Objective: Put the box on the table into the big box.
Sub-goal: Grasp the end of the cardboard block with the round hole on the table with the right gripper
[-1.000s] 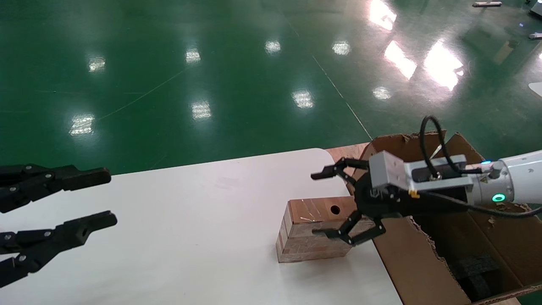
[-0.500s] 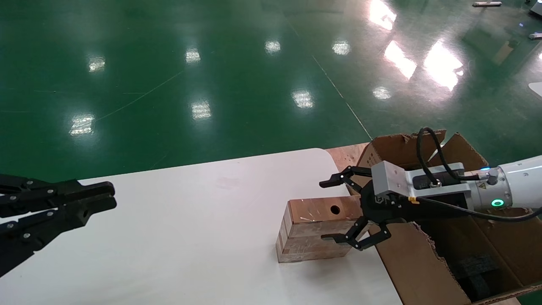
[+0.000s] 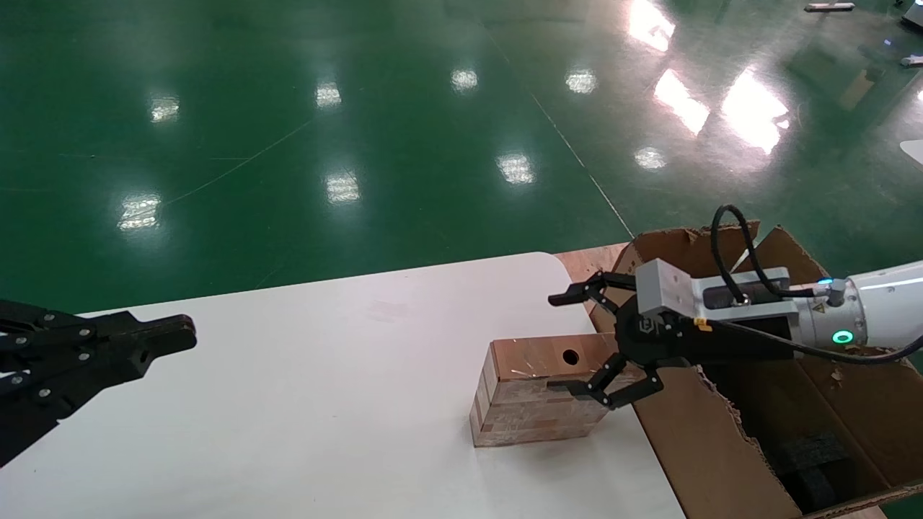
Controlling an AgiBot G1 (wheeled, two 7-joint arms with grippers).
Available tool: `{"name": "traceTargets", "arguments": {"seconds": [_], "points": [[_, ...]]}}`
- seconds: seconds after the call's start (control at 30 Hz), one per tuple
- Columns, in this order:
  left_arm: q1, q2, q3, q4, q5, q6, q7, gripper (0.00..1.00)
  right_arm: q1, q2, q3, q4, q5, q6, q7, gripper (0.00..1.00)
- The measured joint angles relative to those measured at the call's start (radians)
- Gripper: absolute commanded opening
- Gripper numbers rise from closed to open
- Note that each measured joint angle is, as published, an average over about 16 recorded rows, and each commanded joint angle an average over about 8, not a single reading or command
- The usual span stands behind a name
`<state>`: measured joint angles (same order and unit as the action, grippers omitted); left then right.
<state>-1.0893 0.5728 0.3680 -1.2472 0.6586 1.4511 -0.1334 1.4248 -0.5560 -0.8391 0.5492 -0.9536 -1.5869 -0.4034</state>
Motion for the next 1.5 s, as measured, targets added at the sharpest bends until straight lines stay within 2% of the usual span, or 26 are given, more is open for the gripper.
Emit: {"name": "traceTargets", "arguments": {"seconds": [0.4, 1.0, 1.03, 1.07, 1.23, 1.27, 1.3, 1.33, 1.5], "points": [[0.000, 0.000, 0.000, 0.000, 0.000, 0.000, 0.000, 0.00, 0.012, 0.011, -0.070, -0.024, 0.036, 0.003, -0.014, 1.00], [0.000, 0.000, 0.000, 0.000, 0.000, 0.000, 0.000, 0.00, 0.055, -0.022, -0.151, -0.095, 0.049, 0.004, -0.040, 1.00], [0.000, 0.000, 0.000, 0.000, 0.000, 0.000, 0.000, 0.03, 0.057, -0.023, -0.154, -0.097, 0.051, 0.004, -0.040, 1.00], [0.000, 0.000, 0.000, 0.000, 0.000, 0.000, 0.000, 0.13, 0.058, -0.023, -0.158, -0.099, 0.052, 0.004, -0.041, 1.00], [0.000, 0.000, 0.000, 0.000, 0.000, 0.000, 0.000, 0.76, 0.064, -0.024, -0.173, -0.109, 0.060, 0.005, -0.042, 1.00], [0.000, 0.000, 0.000, 0.000, 0.000, 0.000, 0.000, 0.88, 0.065, -0.024, -0.175, -0.110, 0.061, 0.005, -0.042, 0.98], [0.000, 0.000, 0.000, 0.000, 0.000, 0.000, 0.000, 0.98, 0.066, -0.024, -0.176, -0.112, 0.063, 0.005, -0.042, 0.91], [0.000, 0.000, 0.000, 0.000, 0.000, 0.000, 0.000, 1.00, 0.067, -0.024, -0.178, -0.113, 0.064, 0.005, -0.042, 0.78], [0.000, 0.000, 0.000, 0.000, 0.000, 0.000, 0.000, 1.00, 0.069, -0.025, -0.181, -0.116, 0.067, 0.006, -0.042, 0.16]]}}
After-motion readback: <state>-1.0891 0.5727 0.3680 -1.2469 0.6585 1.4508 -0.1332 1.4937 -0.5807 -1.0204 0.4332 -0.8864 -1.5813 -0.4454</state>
